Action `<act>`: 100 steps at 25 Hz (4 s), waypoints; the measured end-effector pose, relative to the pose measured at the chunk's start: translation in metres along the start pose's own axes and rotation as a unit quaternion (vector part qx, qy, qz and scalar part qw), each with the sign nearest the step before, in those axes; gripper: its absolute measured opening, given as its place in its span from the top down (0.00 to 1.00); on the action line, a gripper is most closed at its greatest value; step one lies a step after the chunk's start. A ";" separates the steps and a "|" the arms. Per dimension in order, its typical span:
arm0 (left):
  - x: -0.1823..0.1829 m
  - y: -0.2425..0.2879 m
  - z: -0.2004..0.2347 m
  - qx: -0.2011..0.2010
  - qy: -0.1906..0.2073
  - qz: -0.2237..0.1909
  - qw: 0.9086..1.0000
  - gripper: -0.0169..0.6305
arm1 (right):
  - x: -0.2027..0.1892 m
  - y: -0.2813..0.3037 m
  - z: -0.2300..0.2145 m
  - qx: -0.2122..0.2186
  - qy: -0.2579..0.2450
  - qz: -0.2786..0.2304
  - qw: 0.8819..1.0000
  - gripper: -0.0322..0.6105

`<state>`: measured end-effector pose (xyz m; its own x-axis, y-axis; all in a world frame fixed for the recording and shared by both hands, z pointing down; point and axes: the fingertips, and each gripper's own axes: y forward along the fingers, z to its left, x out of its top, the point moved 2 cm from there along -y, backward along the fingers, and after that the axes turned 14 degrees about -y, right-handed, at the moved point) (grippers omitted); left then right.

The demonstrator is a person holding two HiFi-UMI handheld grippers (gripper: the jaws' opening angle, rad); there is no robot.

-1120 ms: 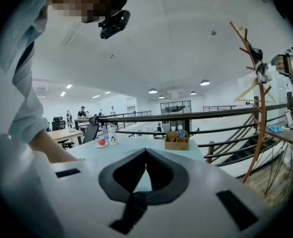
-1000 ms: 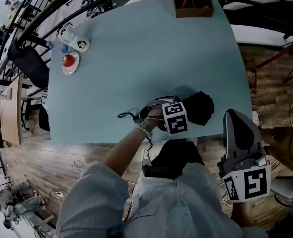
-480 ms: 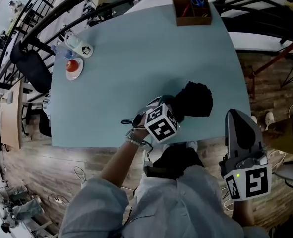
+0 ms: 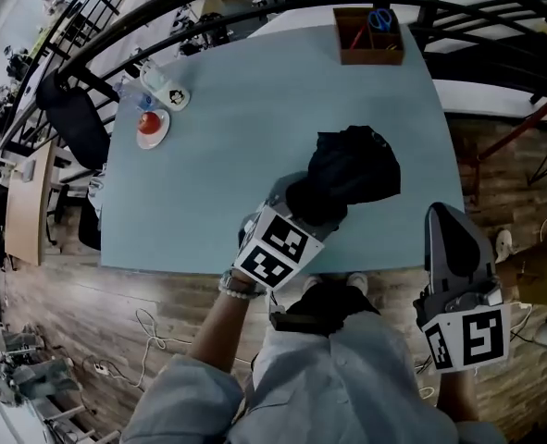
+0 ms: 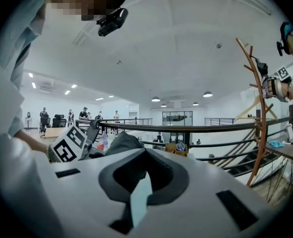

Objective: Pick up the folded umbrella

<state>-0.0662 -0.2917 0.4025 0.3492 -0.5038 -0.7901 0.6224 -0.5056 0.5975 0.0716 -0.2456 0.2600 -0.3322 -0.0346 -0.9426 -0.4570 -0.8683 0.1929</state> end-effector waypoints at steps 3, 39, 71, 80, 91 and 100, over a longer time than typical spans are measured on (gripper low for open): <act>0.026 -0.024 -0.001 0.027 -0.007 -0.050 0.998 0.52 | 0.004 -0.004 -0.005 0.005 -0.004 -0.009 1.000 0.95; 0.096 -0.155 -0.051 0.056 -0.166 -0.313 0.933 0.52 | 0.006 -0.058 -0.018 0.004 0.005 -0.040 0.999 0.95; 0.018 -0.244 -0.041 -0.015 -0.115 -0.317 0.941 0.52 | 0.046 -0.082 0.118 -0.065 -0.027 -0.019 0.997 0.95; 0.026 -0.247 -0.060 -0.008 -0.096 -0.324 0.941 0.52 | 0.053 -0.081 0.111 -0.054 -0.032 -0.042 0.997 0.95; 0.049 -0.256 -0.075 0.012 -0.088 -0.334 0.938 0.52 | 0.068 -0.084 0.087 -0.040 -0.033 -0.063 0.997 0.95; 0.041 -0.252 -0.096 0.047 -0.084 -0.338 0.936 0.52 | 0.056 -0.085 0.078 -0.004 -0.034 -0.087 0.996 0.95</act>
<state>-0.1419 -0.1180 0.2066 -0.2218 -0.1458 -0.9641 0.5952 -0.8034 -0.0154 0.0271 -0.1352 0.2118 -0.3031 0.1506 -0.9410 -0.5055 -0.8625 0.0248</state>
